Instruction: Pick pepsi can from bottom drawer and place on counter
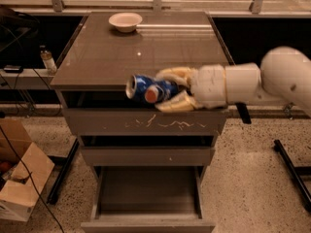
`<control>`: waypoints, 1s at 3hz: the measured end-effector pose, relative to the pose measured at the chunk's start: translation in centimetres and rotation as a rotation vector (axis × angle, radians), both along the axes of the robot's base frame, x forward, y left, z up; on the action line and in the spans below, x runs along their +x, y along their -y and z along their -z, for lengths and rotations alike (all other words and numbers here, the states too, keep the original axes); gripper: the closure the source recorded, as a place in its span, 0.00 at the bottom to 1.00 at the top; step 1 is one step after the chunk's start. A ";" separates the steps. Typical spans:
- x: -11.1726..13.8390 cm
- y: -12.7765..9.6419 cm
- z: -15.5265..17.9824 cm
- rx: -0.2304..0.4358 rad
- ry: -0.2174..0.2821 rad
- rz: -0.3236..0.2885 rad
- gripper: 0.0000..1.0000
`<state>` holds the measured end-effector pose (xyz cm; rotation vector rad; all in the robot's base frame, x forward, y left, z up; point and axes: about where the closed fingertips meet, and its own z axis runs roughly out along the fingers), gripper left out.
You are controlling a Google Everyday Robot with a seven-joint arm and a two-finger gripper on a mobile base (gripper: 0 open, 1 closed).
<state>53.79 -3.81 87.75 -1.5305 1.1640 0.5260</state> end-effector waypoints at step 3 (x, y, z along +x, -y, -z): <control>3.5 -2.2 -3.5 -0.079 0.084 -0.050 1.00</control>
Offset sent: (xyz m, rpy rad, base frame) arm 0.0175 0.0195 0.0291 0.0150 -0.0514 0.0219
